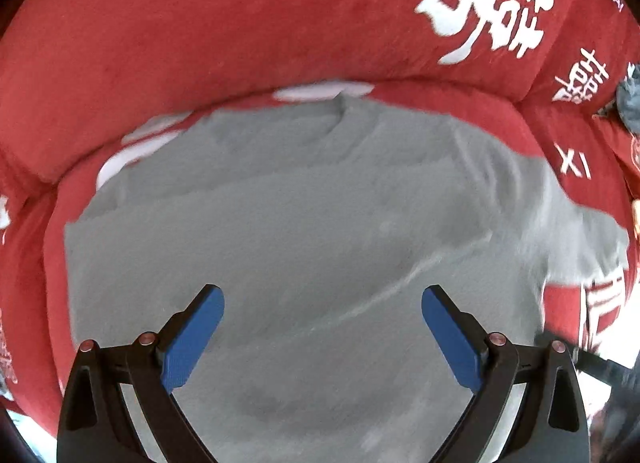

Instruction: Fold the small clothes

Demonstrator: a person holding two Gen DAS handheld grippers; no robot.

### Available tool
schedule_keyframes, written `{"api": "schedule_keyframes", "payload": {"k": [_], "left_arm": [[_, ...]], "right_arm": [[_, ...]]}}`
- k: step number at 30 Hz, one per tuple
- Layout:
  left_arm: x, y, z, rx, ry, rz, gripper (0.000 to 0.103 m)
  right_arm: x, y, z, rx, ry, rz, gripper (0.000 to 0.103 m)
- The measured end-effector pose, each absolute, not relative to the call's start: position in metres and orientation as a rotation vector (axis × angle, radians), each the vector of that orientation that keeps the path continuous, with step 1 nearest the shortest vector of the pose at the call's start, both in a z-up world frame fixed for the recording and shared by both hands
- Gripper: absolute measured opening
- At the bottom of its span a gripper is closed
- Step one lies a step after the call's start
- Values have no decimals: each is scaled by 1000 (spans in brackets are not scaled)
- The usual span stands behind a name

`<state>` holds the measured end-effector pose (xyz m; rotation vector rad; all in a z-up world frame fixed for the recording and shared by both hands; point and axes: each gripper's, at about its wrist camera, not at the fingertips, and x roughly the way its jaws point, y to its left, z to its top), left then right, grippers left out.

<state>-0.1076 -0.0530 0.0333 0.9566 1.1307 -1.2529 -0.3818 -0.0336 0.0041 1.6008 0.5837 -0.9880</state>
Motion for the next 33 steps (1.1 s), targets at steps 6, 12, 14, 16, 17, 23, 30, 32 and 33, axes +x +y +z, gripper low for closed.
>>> {"api": "schedule_keyframes", "payload": {"k": [6, 12, 14, 16, 17, 23, 30, 32, 33], "left_arm": [[-151, -93, 1, 1035, 1058, -1230, 100], [-172, -88, -7, 1092, 1017, -1244, 100], [-170, -87, -10, 1098, 1076, -1254, 100], [-170, -87, -18, 1143, 1147, -1259, 102], [-172, -87, -18, 1151, 1133, -1259, 102], [-175, -85, -11, 1131, 1133, -1217, 102], [-190, -74, 12, 1068, 1152, -1269, 102], [-194, -73, 18, 1039, 1168, -1302, 102], [-196, -74, 21, 1025, 1174, -1319, 102]], "right_arm": [[-435, -31, -2, 1631, 552, -1012, 39], [-494, -25, -7, 1670, 487, -1094, 39], [-511, -22, -7, 1678, 456, -1123, 39], [-529, -19, -8, 1693, 416, -1156, 39], [-537, -17, -9, 1705, 390, -1177, 39], [-611, -6, -10, 1730, 204, -1359, 40], [-669, -13, -30, 1798, -34, -1441, 41], [-673, -19, -34, 1811, -86, -1428, 41], [-675, -23, -36, 1816, -126, -1419, 41]]}}
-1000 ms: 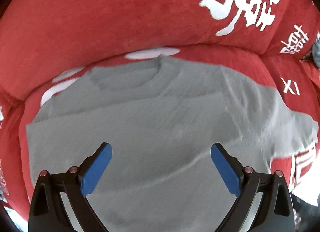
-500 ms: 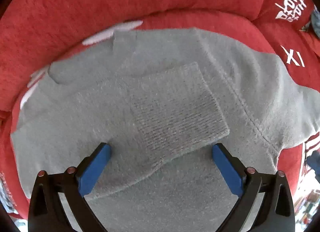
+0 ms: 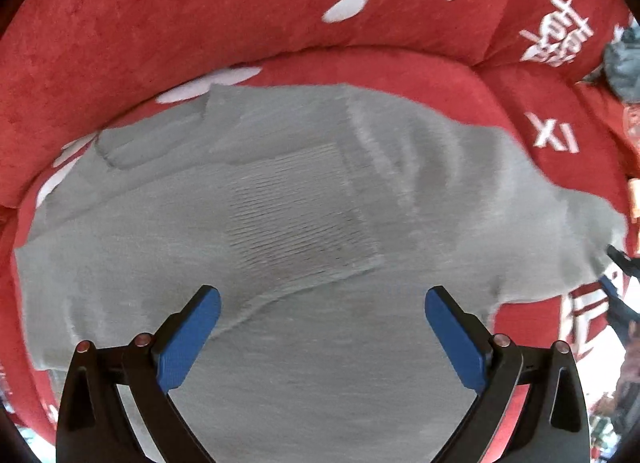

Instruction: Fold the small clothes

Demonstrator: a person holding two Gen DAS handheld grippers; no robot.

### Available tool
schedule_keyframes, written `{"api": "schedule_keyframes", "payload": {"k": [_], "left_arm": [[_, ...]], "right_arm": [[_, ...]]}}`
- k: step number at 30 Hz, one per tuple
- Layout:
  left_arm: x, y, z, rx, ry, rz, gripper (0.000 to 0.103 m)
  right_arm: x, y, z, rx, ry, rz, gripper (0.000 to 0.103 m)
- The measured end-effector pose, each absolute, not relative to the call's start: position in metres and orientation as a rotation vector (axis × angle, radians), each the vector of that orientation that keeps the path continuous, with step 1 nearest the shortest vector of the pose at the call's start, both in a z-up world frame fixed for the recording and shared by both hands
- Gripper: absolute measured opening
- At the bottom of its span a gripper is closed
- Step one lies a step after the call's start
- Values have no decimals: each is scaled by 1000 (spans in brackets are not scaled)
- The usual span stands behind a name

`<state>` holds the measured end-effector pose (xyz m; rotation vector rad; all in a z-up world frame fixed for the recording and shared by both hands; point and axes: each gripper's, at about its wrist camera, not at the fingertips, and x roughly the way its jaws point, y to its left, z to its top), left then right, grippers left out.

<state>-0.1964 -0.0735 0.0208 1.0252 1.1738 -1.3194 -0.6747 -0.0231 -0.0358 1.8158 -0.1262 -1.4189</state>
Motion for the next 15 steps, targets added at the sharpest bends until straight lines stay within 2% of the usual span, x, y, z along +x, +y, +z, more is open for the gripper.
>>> {"api": "schedule_keyframes", "payload": {"k": [5, 8, 12, 15], "left_arm": [[-200, -77, 27, 1027, 1179, -1349, 102], [-194, -78, 27, 1006, 1188, -1345, 102], [-175, -72, 27, 998, 1183, -1302, 102], [-150, -65, 32, 969, 1211, -1294, 102]], "right_arm": [[-678, -33, -43, 1847, -247, -1404, 42], [-671, -40, -42, 1864, -293, -1345, 7], [-649, -58, -20, 1779, -280, -1231, 6], [-612, -85, 13, 1657, -184, -1111, 6]]}}
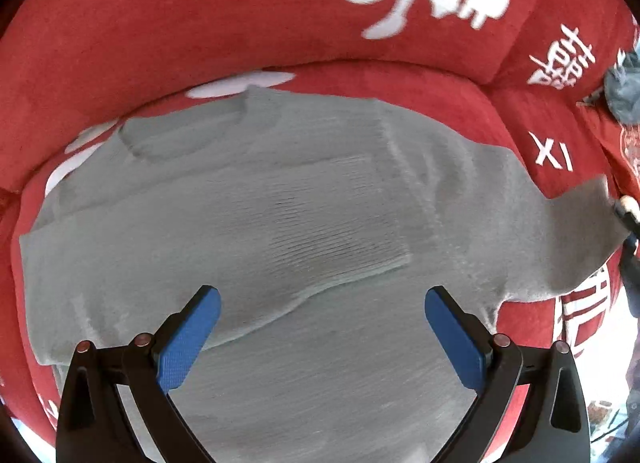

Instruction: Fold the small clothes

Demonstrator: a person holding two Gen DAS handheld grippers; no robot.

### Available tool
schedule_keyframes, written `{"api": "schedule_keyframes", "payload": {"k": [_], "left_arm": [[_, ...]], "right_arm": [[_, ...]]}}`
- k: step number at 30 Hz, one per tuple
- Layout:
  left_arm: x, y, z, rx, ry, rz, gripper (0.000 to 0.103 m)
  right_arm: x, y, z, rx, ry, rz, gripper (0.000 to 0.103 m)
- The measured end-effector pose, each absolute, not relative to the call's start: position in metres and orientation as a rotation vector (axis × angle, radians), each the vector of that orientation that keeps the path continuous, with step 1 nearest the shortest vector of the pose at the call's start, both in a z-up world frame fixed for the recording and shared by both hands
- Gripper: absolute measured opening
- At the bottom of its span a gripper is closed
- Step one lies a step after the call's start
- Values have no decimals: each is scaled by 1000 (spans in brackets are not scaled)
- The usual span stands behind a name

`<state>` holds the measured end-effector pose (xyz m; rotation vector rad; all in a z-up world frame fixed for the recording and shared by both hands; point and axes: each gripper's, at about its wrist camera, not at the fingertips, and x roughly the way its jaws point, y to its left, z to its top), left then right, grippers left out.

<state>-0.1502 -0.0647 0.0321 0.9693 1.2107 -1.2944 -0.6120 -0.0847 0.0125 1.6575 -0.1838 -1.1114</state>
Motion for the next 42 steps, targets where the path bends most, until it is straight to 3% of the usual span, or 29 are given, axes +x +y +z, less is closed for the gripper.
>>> {"api": "schedule_keyframes", "payload": {"k": [10, 15, 21, 22, 23, 24, 27, 28, 29, 30, 36, 40, 42], "left_arm": [[-47, -31, 59, 814, 1167, -1209, 102], [7, -10, 52, 790, 1180, -1108, 102], [43, 12, 36, 753, 1241, -1057, 102], [49, 15, 35, 736, 1255, -1061, 102], [53, 18, 34, 723, 1264, -1064, 102], [57, 20, 34, 711, 1271, -1066, 102], [70, 23, 34, 650, 1311, -1094, 102], [73, 23, 35, 629, 1324, -1104, 102], [76, 22, 36, 601, 1341, -1119, 102], [80, 22, 37, 566, 1364, -1137, 102], [107, 19, 24, 289, 1602, -1255, 102], [105, 12, 4, 225, 1726, -1273, 102], [98, 9, -2, 246, 1737, -1265, 102]], "right_arm": [[-374, -130, 88, 1198, 327, -730, 7], [-249, -108, 49, 1112, 611, -613, 7], [-198, -83, -11, 1200, 834, -673, 11], [-204, -81, -10, 1236, 795, -688, 20], [-210, -80, -8, 1271, 756, -707, 40], [-222, -79, -4, 1314, 690, -749, 50], [-242, -87, -1, 1411, 564, -851, 47], [-244, -92, -2, 1439, 543, -869, 38], [-241, -96, -1, 1440, 532, -880, 12], [-231, -101, 3, 1409, 542, -881, 7], [-134, -82, 22, 1106, 726, -635, 7], [-93, -53, 6, 1015, 901, -586, 20], [-95, -45, -1, 1039, 933, -577, 46]]}}
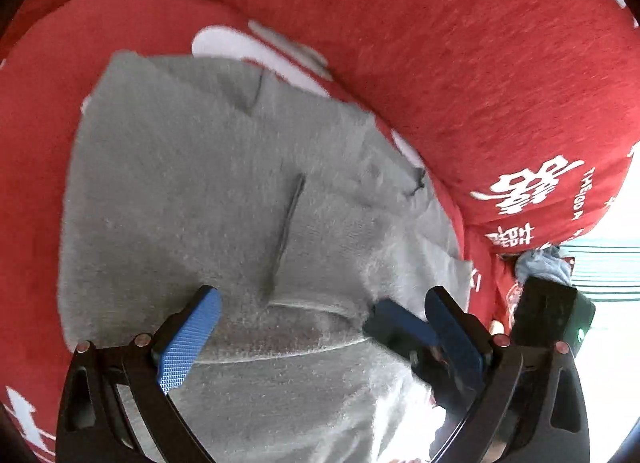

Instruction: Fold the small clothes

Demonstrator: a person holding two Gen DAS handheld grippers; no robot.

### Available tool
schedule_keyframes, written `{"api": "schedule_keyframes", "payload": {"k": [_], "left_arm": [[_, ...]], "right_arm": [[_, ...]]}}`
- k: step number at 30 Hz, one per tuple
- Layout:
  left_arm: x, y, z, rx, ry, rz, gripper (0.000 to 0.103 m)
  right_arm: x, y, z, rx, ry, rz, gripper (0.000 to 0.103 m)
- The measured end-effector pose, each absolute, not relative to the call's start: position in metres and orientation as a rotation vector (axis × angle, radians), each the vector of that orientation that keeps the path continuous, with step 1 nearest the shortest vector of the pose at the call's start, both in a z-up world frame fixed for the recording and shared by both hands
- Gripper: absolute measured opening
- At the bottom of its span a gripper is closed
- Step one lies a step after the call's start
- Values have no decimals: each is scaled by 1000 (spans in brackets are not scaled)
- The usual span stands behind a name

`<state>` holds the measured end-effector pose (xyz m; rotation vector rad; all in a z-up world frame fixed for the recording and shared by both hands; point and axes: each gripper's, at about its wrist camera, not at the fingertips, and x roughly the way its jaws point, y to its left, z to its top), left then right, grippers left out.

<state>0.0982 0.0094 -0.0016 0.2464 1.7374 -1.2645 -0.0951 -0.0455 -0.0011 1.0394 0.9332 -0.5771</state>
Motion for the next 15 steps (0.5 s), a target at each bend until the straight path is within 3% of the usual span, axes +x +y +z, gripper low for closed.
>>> {"api": "schedule_keyframes", "payload": {"k": [8, 15], "left_arm": [[76, -8, -1, 325, 1713, -1249, 102], [48, -24, -1, 413, 1721, -1245, 102]], "right_arm": [[-202, -28, 3, 1291, 816, -739, 46], [-327, -10, -16, 1602, 562, -951, 46]]}}
